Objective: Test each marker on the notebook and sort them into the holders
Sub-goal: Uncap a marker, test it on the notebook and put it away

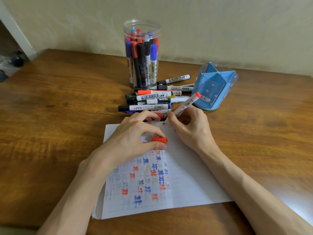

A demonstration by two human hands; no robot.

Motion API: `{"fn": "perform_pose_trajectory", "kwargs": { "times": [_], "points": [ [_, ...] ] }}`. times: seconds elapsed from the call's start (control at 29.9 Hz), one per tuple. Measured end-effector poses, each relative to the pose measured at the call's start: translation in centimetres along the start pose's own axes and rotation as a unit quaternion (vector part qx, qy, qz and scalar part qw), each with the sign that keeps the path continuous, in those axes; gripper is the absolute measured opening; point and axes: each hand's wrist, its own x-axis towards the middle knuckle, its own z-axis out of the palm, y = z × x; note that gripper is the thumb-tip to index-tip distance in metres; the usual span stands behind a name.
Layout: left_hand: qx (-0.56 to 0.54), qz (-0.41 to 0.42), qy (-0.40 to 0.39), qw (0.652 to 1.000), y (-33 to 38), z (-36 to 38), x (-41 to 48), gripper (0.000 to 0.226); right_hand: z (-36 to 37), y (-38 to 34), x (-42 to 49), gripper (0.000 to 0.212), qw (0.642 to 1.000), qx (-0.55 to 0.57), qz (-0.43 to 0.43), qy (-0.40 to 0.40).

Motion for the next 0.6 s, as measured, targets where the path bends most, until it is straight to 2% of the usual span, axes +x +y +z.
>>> {"fn": "perform_pose_trajectory", "kwargs": {
  "times": [0.1,0.23,0.43,0.6],
  "points": [
    [0.0,0.0,-0.002,1.0,-0.11,0.04,0.02,0.035,-0.11,-0.05,-0.03,0.018,1.0,-0.01,0.015,0.017],
    [0.007,-0.008,-0.004,1.0,0.04,0.03,0.05,0.03,-0.38,0.08,0.02,0.02,0.999,0.041,0.035,0.006],
    [0.007,-0.004,-0.004,1.0,-0.07,0.03,-0.07,0.032,-0.08,-0.08,0.03,0.014,0.999,0.027,0.001,-0.023],
    [0.007,-0.005,-0.006,1.0,0.05,0.03,-0.1,0.032,-0.09,0.02,-0.19,0.014,1.0,0.003,0.005,0.014]
  ]
}}
